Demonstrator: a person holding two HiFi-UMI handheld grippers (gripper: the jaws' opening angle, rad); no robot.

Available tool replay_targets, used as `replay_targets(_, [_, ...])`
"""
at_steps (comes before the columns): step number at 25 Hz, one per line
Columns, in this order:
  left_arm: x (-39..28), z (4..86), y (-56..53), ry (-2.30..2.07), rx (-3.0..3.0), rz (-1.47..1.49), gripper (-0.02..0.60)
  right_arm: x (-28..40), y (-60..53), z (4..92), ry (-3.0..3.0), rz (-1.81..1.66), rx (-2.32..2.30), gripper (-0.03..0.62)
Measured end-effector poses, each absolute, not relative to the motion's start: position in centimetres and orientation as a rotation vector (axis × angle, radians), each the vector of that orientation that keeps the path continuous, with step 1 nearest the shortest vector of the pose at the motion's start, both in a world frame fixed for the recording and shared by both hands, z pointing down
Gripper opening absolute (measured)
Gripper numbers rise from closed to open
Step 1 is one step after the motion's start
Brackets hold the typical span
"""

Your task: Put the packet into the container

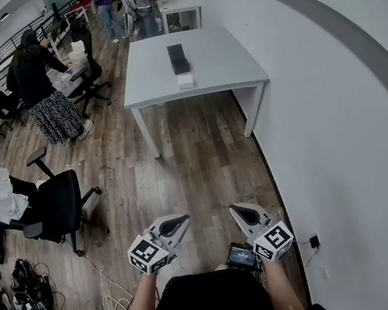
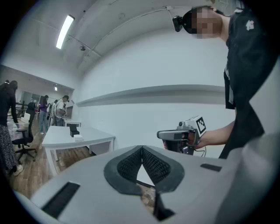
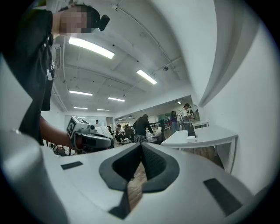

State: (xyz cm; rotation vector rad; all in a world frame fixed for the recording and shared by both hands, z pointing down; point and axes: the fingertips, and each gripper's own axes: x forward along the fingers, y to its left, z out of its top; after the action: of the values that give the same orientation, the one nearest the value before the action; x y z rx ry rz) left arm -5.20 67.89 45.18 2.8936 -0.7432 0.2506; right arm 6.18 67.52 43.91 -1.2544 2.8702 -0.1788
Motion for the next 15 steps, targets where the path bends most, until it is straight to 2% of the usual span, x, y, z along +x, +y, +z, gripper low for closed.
replay_targets(7, [-3.7,46.6,66.0,-0.764,2.903,0.212,0.008,7.9,65.1,44.8,2.862,-0.207,-1.222,0.021])
replay_targets(15, [-2.6,46.4,58.9,-0.752,2.891,0.226,0.008,7.7,58.5,46.2,2.896,-0.223,-1.219,0.021])
